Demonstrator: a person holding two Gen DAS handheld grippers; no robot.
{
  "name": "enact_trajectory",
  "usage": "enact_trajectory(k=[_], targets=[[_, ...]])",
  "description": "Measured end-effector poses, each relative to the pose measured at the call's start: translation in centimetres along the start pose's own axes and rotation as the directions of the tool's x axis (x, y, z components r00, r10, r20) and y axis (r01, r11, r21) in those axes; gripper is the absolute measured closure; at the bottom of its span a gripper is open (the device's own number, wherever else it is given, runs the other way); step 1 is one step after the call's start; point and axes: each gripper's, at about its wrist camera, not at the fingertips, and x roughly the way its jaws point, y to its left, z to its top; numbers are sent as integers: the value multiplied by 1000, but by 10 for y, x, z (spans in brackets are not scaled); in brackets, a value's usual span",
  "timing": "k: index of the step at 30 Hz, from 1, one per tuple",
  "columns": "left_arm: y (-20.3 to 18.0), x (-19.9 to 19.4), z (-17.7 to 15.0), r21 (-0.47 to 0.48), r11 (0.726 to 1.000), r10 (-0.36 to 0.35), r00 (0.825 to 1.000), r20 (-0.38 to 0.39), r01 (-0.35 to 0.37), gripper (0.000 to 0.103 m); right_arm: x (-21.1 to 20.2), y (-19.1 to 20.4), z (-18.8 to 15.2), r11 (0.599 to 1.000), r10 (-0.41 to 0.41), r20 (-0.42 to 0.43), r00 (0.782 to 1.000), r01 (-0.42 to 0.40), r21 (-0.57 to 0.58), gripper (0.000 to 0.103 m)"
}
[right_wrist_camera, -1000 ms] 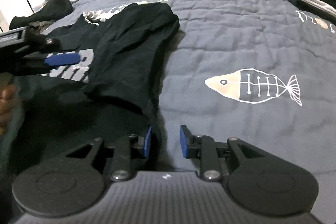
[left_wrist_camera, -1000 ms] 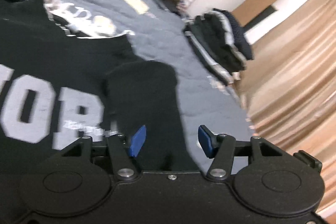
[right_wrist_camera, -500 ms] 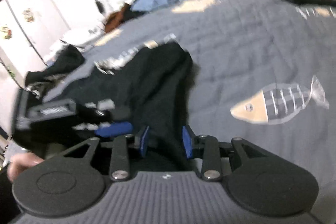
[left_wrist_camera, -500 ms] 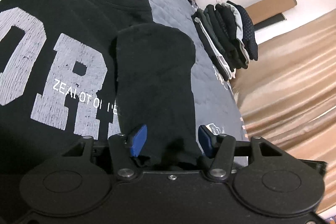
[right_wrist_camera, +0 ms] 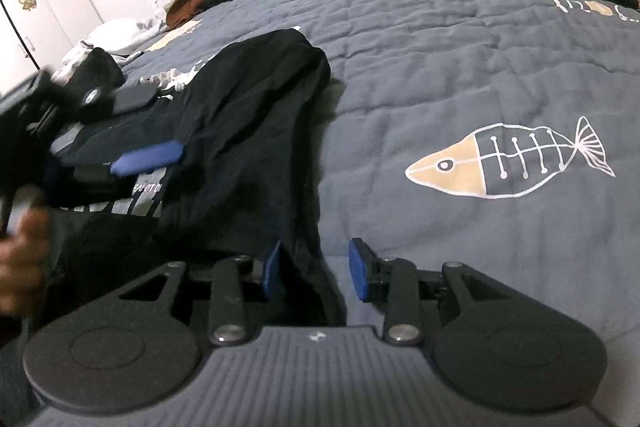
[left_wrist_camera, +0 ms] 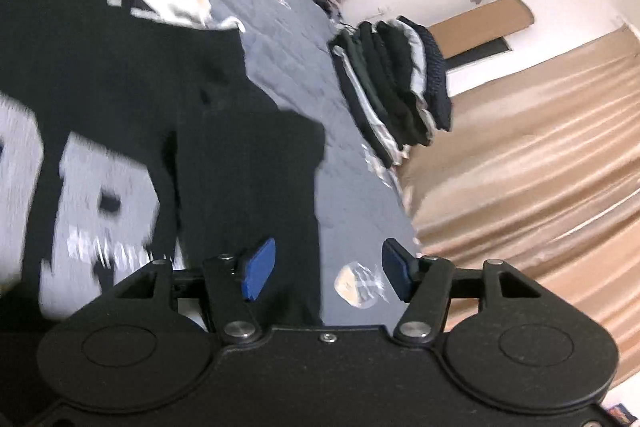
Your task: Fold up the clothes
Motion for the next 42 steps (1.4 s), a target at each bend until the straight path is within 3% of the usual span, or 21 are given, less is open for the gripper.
enact_trajectory(k=[7, 10, 13, 18, 21, 24, 27, 29, 32, 42], targets=[[22, 3, 36, -36, 992, 121, 985, 125, -118, 44, 0, 4, -3, 999, -8, -1, 1000, 8, -37, 67], [25, -3, 45, -36, 990, 143, 976, 166, -139, 44, 0, 3, -2, 999, -4, -3, 1000, 4, -38, 67], [16, -10, 47, -18, 992, 130, 977, 167, -128, 44, -1, 1, -1, 1000, 5, -3, 1000, -5, -25, 67], [-11, -35, 20, 69, 989, 120, 985, 121, -129, 44, -11, -5, 7, 998, 44, 43, 998, -47, 50, 66], [-25, -54, -2, 95, 982, 156, 983, 98, -166, 44, -16, -9, 12, 993, 66, 72, 995, -73, 94, 66], [-40, -78, -27, 163, 951, 250, 963, 98, -263, 43, -22, -13, 17, 986, 87, 101, 991, -100, 137, 66], [-52, -104, -47, 209, 927, 290, 949, 122, -311, 42, -28, -16, 22, 976, 105, 132, 986, -128, 178, 65], [-55, -117, -52, 205, 934, 275, 954, 116, -294, 41, -29, -21, 26, 963, 126, 165, 978, -160, 217, 64], [-63, -120, -48, 255, 922, 270, 956, 115, -291, 41, -28, -30, 34, 940, 155, 216, 964, -211, 269, 63], [-77, -125, -34, 359, 888, 242, 956, 166, -287, 39, 21, -43, 109, 959, 197, 158, 968, -224, 176, 56]])
